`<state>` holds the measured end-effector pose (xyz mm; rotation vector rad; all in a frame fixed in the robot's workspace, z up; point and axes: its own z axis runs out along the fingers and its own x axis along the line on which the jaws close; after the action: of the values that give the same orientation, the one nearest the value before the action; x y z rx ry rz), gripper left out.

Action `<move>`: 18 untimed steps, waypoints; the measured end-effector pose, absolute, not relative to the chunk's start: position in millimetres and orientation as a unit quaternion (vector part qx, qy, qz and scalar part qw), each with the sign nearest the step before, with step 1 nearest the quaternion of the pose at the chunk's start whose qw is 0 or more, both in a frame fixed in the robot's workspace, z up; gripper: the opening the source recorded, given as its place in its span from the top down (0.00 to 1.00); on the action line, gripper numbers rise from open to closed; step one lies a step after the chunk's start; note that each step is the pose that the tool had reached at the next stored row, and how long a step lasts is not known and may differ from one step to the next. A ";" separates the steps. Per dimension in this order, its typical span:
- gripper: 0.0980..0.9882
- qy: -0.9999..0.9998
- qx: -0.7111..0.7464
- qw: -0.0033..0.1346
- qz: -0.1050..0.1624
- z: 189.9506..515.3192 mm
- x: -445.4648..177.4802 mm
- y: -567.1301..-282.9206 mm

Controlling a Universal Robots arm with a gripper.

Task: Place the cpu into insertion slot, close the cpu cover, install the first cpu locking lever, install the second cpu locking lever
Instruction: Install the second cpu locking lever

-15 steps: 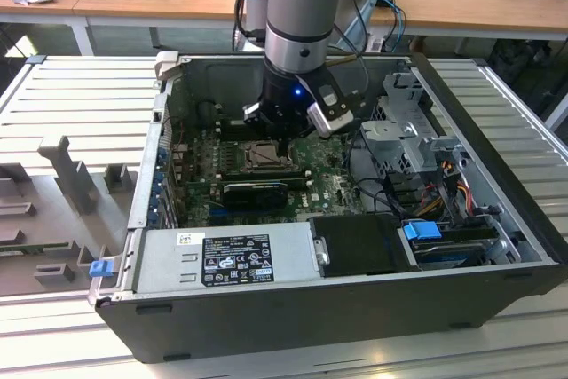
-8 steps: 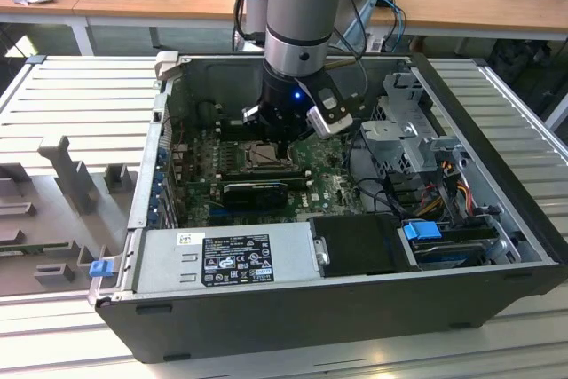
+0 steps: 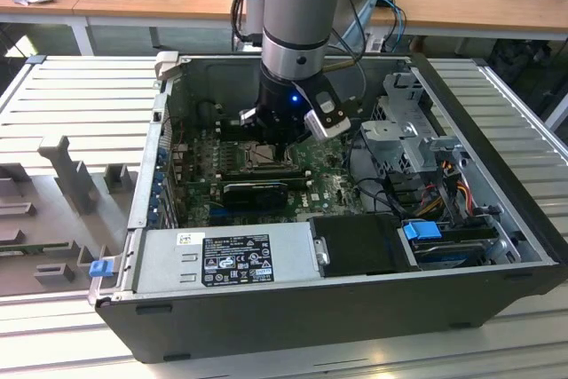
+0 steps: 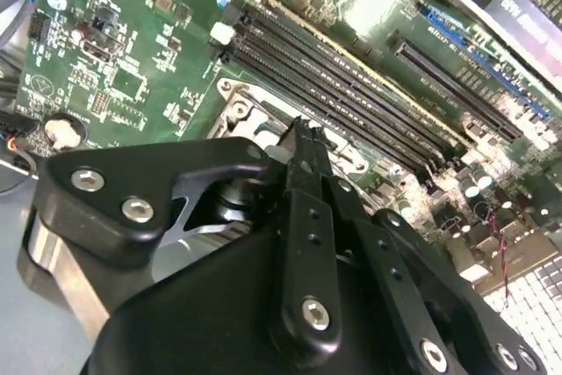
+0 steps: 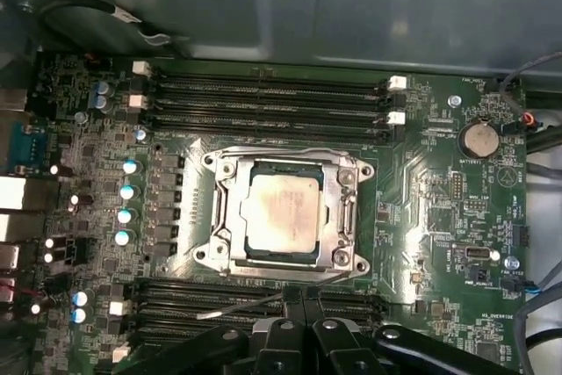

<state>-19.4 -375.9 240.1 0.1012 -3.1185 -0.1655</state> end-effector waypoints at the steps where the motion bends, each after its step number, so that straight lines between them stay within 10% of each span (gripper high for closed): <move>1: 0.99 -0.998 0.032 0.009 -0.053 240.0 -24.4 -376.5; 18: 0.99 -0.997 0.040 0.009 -0.066 214.6 -50.4 -380.7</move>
<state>-50.4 -380.7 214.6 0.1242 -3.1152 -0.2065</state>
